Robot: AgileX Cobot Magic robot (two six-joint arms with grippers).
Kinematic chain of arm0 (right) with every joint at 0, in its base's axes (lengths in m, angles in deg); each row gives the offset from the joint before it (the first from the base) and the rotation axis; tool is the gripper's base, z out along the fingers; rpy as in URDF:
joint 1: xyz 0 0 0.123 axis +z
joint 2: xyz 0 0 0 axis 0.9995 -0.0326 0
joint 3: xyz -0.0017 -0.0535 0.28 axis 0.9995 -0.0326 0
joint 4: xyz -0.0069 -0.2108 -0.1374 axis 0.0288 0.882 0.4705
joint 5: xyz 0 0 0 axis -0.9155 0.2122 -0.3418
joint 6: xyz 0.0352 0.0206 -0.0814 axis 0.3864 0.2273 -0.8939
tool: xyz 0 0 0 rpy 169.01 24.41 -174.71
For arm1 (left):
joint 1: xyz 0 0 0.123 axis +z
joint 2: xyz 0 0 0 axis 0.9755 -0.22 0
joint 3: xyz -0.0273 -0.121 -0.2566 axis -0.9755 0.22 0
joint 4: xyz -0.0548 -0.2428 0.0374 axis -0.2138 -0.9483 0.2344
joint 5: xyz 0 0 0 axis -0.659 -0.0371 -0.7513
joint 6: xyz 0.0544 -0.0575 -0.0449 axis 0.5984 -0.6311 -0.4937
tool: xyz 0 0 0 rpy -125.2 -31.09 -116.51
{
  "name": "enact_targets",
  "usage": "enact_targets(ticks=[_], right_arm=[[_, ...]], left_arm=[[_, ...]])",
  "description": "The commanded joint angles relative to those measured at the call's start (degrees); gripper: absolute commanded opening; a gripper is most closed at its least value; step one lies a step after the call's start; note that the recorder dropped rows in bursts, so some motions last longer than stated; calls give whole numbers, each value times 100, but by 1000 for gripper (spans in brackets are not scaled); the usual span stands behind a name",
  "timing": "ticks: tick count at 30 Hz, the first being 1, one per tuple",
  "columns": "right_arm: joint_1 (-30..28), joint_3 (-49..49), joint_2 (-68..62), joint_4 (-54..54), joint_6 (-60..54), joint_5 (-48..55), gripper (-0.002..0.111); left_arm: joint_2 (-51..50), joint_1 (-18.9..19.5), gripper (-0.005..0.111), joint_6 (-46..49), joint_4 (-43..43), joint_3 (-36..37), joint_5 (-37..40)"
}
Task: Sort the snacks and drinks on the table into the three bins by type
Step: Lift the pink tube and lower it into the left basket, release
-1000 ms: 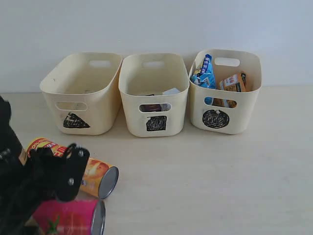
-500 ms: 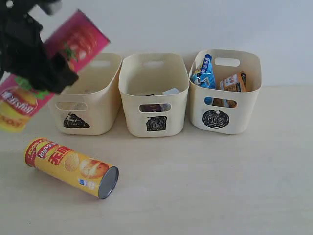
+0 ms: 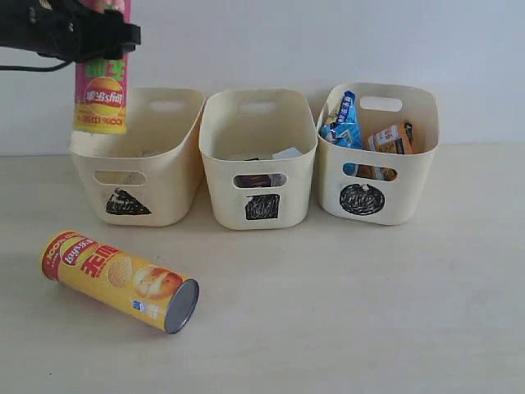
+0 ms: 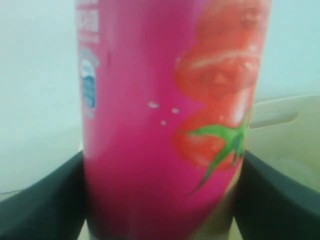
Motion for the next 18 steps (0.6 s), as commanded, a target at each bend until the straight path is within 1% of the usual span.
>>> enact_targets(ticks=[1,5,7,9,11,16,18], right_arm=[[-34,2,32,15,16,-64,0],[-34,2,32,15,16,-64,0],[-34,2,32,15,16,-64,0],[-34,2,32,15,16,-64,0],[-34,2,32,15,16,-64,0],[-34,2,32,15,16,-64,0],[-34,2,32,15,16,-64,0]], left_arm=[[-735,19,4,-77,-82,-573,57],[-1237,19,4,-77,-82,-1075,501],[-1423,19,8,-77,-82,-1245,715],[-1581,5,17,-77,-274,-1427,970],[-1666,-21,27,-67,-446,-1549,1166],[-1725,-70,67,-67,-446,-1659,1505],[-1725,-70,74,-67,-416,-1743,1733]])
